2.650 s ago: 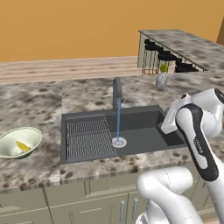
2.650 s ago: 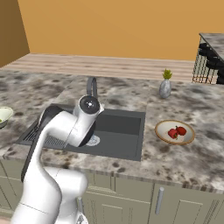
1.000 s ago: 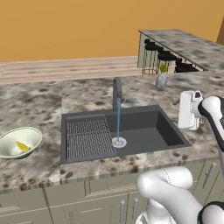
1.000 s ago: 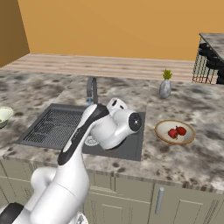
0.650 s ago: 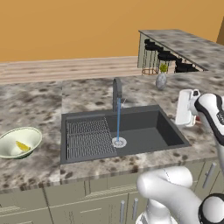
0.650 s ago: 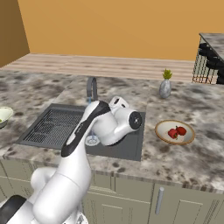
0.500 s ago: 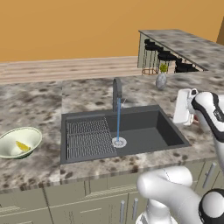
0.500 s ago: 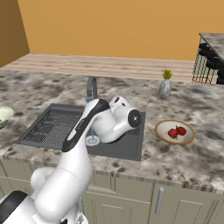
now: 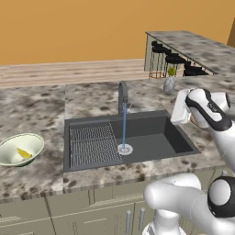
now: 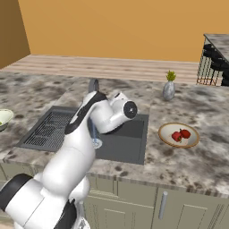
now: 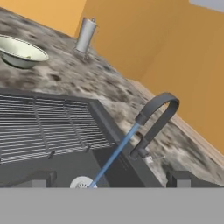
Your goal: Pick the bell peppers from the sink and place them in one bowl. Place the lemon wedge in the other bowl. Then turn off the sink faucet.
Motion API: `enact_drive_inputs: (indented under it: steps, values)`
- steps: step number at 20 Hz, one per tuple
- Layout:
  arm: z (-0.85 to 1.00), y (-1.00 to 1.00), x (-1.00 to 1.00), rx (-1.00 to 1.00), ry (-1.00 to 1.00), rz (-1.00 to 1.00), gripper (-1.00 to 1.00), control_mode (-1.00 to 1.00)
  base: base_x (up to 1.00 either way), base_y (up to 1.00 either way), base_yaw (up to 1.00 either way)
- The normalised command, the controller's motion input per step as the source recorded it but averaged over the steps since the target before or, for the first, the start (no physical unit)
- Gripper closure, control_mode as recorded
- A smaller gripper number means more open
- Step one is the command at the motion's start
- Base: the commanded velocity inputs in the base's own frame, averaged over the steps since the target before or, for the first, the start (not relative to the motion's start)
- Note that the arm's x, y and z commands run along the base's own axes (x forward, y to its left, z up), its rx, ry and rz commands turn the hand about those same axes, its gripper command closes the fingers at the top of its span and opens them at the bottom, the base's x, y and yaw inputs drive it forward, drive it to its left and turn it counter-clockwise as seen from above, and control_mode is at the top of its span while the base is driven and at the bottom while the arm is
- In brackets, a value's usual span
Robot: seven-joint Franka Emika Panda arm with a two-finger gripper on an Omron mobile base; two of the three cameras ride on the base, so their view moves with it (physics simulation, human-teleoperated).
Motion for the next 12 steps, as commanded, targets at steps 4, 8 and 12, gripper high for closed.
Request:
enact_drive_inputs:
  steps: [4,8,12]
  values:
    - [0.00,0.13,0.40,0.00,0.03,-0.05,-1.00,-1.00,0.00,0.00,0.00]
    - [0.00,0.01,0.27,0.06,0.04,-0.04,-1.00,-1.00,0.00,0.00,0.00]
    - [0.00,0.00,0.18,0.09,0.06,-0.03,-1.00,-1.00,0.00,0.00,0.00]
